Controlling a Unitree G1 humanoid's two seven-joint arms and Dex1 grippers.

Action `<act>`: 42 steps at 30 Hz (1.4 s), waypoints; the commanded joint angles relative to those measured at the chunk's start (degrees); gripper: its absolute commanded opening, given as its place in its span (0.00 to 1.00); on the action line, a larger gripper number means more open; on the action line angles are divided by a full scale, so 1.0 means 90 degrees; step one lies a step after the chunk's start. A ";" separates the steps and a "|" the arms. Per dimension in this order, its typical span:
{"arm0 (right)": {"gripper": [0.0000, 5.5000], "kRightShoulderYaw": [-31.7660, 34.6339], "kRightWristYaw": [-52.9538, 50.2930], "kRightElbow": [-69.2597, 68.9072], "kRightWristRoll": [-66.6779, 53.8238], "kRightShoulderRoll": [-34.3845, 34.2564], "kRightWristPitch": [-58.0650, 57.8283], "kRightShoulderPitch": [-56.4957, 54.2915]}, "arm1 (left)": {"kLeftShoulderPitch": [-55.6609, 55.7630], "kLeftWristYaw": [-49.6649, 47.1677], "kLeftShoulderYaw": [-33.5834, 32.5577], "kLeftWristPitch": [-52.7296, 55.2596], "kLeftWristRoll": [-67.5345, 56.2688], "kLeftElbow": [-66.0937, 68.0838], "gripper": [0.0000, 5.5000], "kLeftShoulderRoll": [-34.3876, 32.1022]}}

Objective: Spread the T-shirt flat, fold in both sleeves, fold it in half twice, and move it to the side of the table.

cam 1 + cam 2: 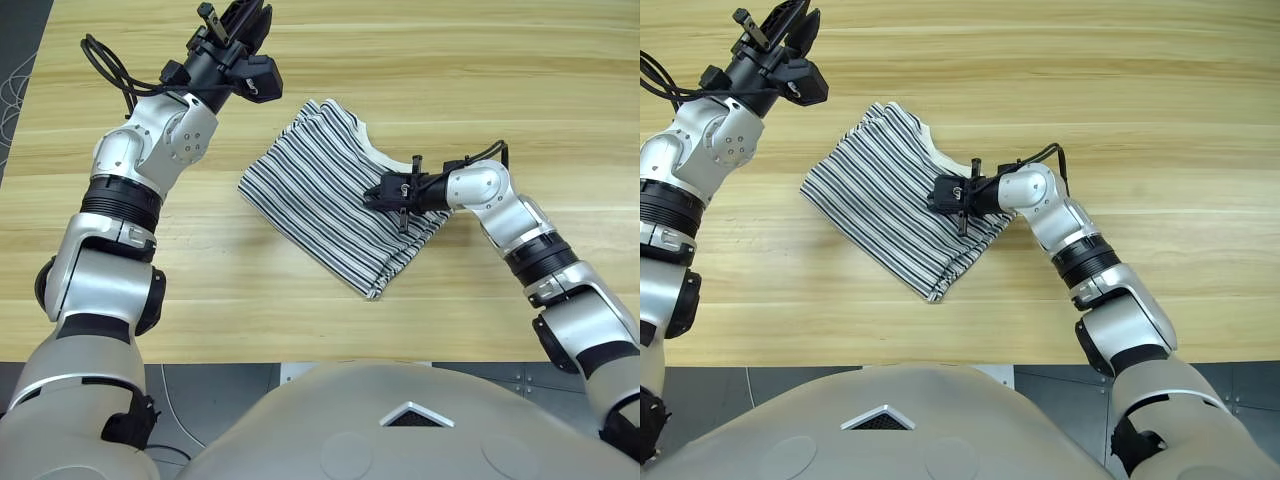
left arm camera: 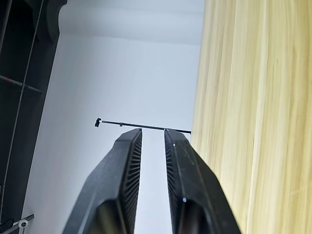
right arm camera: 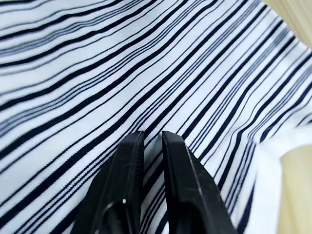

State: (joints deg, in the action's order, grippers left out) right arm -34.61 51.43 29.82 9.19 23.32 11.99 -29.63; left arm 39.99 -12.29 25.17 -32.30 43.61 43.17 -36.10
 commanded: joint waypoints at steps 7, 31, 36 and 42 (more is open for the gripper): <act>0.12 0.0544 0.0530 -0.2402 0.0124 0.2233 -0.0742 0.2304 | -0.0182 0.0321 -0.0254 0.0147 -0.0246 -0.0294 0.15 -0.0078; 0.12 0.0340 -0.1131 0.0401 -0.0008 -0.0770 -0.3085 0.0465 | -0.0600 0.0754 -0.0562 -0.0031 -0.0654 -0.0479 0.15 -0.0087; 0.12 0.0403 -0.1479 0.1912 0.0242 -0.0633 -0.2396 -0.0073 | -0.0597 0.0725 -0.0570 -0.0018 -0.0650 -0.0466 0.15 -0.0062; 0.12 0.0508 -0.1879 0.2718 0.0317 -0.0643 -0.2011 -0.0192 | -0.0599 0.0759 -0.0548 -0.0038 -0.0634 -0.0459 0.15 -0.0079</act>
State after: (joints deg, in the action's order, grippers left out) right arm -28.30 34.69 46.75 7.16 14.25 -2.31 -37.60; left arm 34.55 -6.82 20.51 -32.19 38.36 38.82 -36.53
